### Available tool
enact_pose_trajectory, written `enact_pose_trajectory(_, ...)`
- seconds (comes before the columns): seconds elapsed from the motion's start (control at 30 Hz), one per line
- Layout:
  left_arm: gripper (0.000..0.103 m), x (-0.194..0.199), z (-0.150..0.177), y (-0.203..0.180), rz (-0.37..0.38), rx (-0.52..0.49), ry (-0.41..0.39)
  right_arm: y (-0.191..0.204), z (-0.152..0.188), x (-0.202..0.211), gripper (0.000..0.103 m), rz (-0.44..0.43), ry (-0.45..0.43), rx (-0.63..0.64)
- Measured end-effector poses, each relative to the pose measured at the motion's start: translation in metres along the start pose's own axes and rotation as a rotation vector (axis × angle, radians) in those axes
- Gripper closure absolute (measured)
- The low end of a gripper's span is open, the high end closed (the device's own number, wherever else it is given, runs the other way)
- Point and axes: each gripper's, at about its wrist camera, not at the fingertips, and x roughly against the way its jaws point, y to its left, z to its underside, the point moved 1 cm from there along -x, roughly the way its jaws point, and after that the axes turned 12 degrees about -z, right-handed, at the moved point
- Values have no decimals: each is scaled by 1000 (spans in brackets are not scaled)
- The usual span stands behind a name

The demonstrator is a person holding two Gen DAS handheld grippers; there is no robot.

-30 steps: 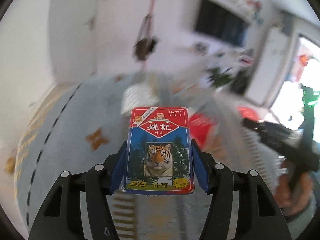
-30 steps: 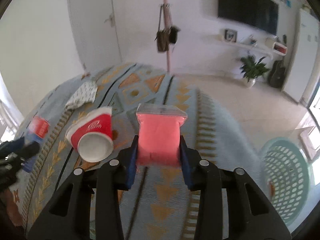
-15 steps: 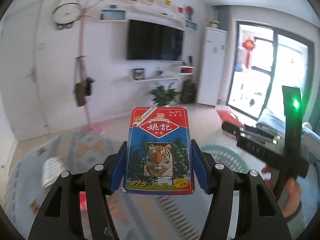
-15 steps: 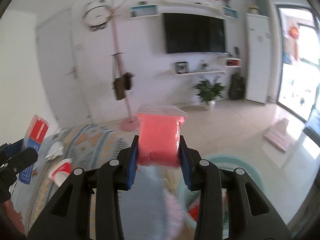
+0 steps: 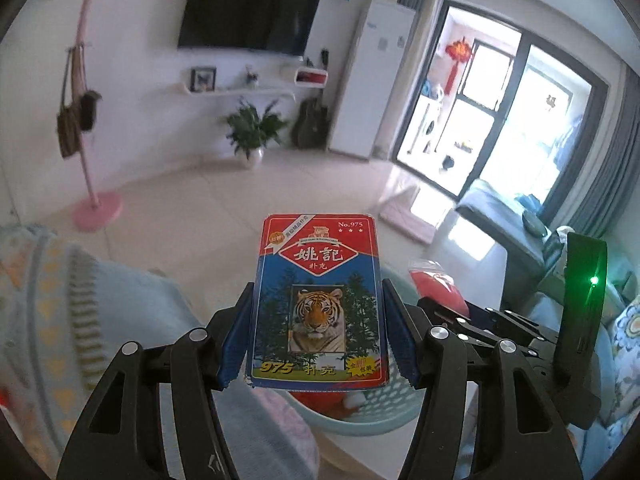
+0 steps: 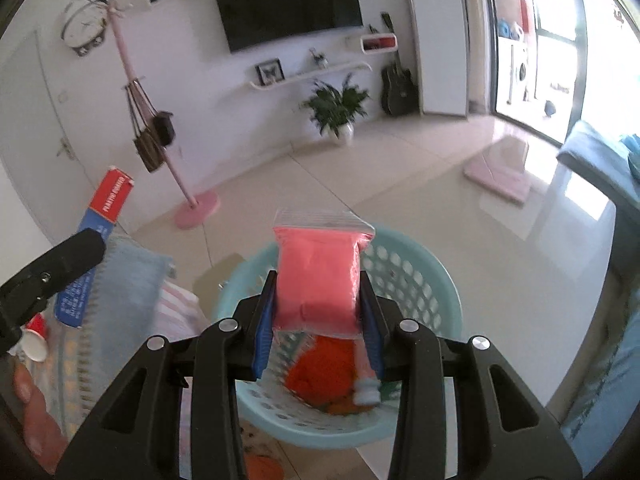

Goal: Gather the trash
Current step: 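Carry the card box and pink packet over the basket and release both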

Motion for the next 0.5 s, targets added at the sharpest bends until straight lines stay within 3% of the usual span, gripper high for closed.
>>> enact_pose_trajectory(0.2, 44, -38, 16, -3, 9, -6, 99, -28, 15, -30, 63, 16, 82, -66)
enact_pose_trajectory(0.23, 42, -38, 14, -2, -2, -6, 93, -32, 18, -35, 62, 13, 100, -82)
enact_pose_trajectory(0.27, 31, -35, 14, 0, -5, -4, 88, -38, 20, -36, 59, 8, 106, -95)
enact_pose_trajectory(0.3, 28, -32, 13, 1, -1, 3, 81, -41, 21, -37, 54, 6, 109, -105)
enact_pose_trajectory(0.37, 26, -26, 8, 5, 1, 12, 60, -46, 23, -36, 47, 3, 108, -120)
enact_pose_trajectory(0.5, 26, -6, 8, 7, 1, 18, 22, -43, 20, -27, 47, -13, 90, -113)
